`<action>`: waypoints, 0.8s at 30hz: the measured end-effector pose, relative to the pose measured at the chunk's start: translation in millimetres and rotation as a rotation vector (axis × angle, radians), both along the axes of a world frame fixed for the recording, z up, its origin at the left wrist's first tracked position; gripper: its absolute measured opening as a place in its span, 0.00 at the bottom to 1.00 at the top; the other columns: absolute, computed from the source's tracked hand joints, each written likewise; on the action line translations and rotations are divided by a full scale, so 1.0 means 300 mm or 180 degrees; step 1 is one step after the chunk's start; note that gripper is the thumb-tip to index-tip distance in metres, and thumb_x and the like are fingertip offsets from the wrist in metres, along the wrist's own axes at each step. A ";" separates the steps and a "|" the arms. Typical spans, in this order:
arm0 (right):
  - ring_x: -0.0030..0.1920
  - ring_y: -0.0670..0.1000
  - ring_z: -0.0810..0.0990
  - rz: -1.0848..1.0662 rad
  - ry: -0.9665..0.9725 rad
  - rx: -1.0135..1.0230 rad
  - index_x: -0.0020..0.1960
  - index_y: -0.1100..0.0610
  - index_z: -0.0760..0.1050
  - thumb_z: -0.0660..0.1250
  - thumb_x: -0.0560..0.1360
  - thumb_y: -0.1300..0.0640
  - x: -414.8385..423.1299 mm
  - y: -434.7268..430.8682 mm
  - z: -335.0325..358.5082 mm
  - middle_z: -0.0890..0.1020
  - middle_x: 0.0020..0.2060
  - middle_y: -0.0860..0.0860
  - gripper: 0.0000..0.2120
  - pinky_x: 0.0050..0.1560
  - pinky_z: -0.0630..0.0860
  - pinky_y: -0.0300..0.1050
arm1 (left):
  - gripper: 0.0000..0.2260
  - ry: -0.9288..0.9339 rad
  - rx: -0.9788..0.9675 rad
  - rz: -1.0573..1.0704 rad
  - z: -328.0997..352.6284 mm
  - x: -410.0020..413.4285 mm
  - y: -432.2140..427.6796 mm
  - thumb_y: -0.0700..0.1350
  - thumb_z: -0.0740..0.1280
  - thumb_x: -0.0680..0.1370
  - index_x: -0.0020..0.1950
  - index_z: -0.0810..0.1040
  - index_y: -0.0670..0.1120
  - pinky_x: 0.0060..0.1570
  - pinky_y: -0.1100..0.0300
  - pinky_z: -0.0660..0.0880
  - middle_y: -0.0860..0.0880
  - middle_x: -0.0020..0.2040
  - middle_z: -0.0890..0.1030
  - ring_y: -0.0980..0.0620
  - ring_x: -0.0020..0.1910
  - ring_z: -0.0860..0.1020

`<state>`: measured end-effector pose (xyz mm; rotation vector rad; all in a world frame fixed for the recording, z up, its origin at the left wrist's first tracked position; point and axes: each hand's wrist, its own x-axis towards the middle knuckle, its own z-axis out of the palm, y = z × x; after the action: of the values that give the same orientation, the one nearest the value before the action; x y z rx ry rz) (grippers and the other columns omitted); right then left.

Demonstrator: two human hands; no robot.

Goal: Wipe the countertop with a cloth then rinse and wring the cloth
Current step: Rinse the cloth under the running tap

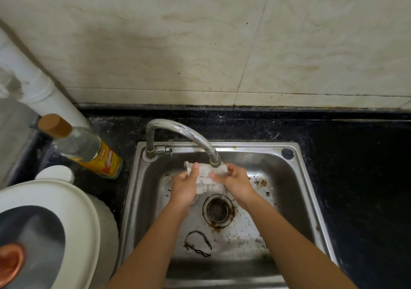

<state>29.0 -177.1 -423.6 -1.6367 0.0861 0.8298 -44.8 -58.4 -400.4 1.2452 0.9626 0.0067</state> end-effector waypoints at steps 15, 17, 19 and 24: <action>0.46 0.55 0.84 -0.0382 0.0290 -0.0149 0.51 0.60 0.81 0.62 0.80 0.48 0.016 -0.015 -0.009 0.86 0.45 0.57 0.17 0.52 0.80 0.55 | 0.23 -0.0461 -0.0598 -0.0335 0.006 -0.038 0.027 0.33 0.64 0.77 0.65 0.71 0.56 0.52 0.49 0.78 0.49 0.55 0.82 0.48 0.53 0.81; 0.47 0.54 0.85 -0.0230 0.0485 0.0019 0.53 0.59 0.81 0.65 0.77 0.45 0.019 -0.026 0.008 0.86 0.46 0.56 0.18 0.52 0.80 0.52 | 0.24 -0.0558 -0.0562 -0.0608 0.019 -0.043 0.034 0.31 0.65 0.76 0.64 0.72 0.57 0.49 0.52 0.79 0.49 0.57 0.80 0.48 0.55 0.80; 0.45 0.54 0.85 -0.0043 0.0441 0.0053 0.53 0.59 0.80 0.70 0.74 0.48 0.020 -0.023 0.017 0.86 0.46 0.56 0.15 0.49 0.80 0.50 | 0.20 -0.0517 -0.0405 -0.0769 0.015 -0.046 0.034 0.31 0.66 0.75 0.59 0.77 0.54 0.46 0.54 0.80 0.46 0.57 0.81 0.48 0.53 0.81; 0.49 0.57 0.84 -0.0191 0.0238 0.0409 0.54 0.60 0.79 0.70 0.72 0.66 -0.002 -0.003 0.020 0.85 0.48 0.57 0.11 0.50 0.81 0.52 | 0.09 -0.0230 -0.0025 -0.0184 -0.001 -0.035 0.008 0.41 0.70 0.75 0.53 0.78 0.50 0.44 0.56 0.79 0.46 0.53 0.81 0.49 0.49 0.81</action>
<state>28.5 -178.0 -417.7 -1.4761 0.1314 0.8338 -55.3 -56.1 -400.8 1.2569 0.8635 0.0025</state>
